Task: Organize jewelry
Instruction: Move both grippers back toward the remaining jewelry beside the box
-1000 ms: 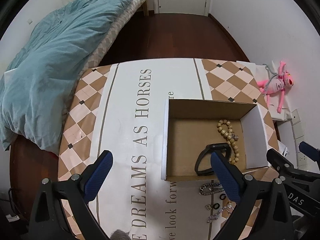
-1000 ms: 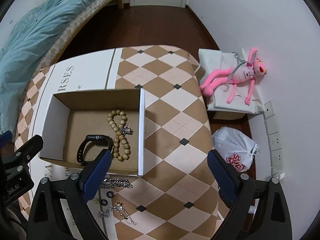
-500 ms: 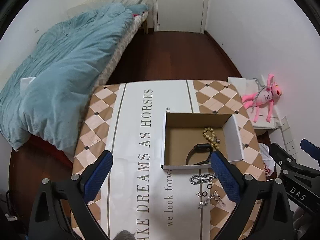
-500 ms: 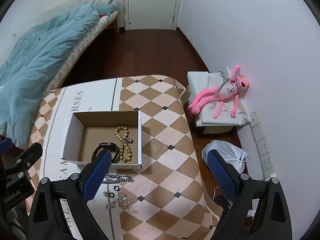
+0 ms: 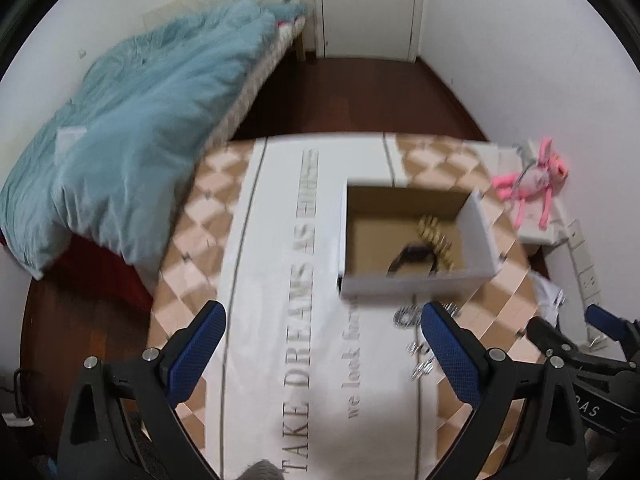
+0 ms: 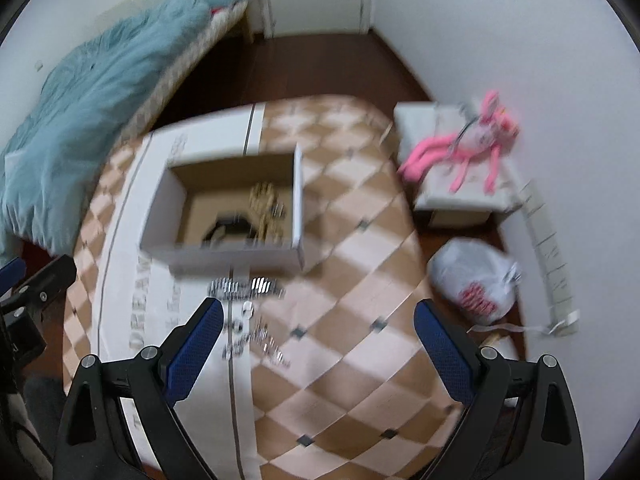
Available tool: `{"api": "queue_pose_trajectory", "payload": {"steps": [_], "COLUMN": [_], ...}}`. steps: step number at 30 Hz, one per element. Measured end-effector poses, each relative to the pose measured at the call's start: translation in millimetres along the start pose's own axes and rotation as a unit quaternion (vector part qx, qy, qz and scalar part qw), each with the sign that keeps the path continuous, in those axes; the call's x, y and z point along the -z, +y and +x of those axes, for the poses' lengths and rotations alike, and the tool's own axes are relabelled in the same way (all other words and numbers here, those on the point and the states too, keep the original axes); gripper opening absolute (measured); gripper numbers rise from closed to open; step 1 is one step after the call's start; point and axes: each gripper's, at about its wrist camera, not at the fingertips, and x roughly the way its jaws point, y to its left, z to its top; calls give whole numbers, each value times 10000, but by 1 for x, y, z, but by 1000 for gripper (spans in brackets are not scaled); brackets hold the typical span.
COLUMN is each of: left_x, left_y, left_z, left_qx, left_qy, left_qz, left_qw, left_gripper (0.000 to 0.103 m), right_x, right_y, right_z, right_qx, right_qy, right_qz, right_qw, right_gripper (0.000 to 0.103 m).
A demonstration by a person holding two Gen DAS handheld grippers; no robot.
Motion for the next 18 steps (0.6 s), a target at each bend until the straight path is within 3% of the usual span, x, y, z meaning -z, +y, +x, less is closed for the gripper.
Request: {"api": "queue_pose_trajectory", "payload": {"steps": [4, 10, 13, 15, 16, 17, 18], "left_x": [25, 48, 54, 56, 57, 57, 58], "left_y": [-2, 6, 8, 7, 7, 6, 5], "left_z": [40, 79, 87, 90, 90, 92, 92], "left_qx": [-188, -265, -272, -292, -263, -249, -241], "left_qy": [373, 778, 848, 878, 874, 866, 844], "left_qz": [116, 18, -27, -27, -36, -46, -39], "left_qw": [9991, 9966, 9960, 9957, 9958, 9959, 9961], "left_gripper": [100, 100, 100, 100, 100, 100, 100], "right_x": [25, 45, 49, 52, 53, 53, 53], "right_y": [6, 21, 30, 39, 42, 43, 43], "right_z": [55, 100, 109, 111, 111, 110, 110], "right_qx": [-293, -586, -680, -503, -416, -469, -637], "right_qy": [401, 525, 527, 387, 331, 285, 261], "right_qz": [-59, -126, -250, -473, -564, -575, -540], "right_qw": [9987, 9968, 9960, 9969, 9970, 9968, 9962], "right_gripper": [78, 73, 64, 53, 40, 14, 9]}}
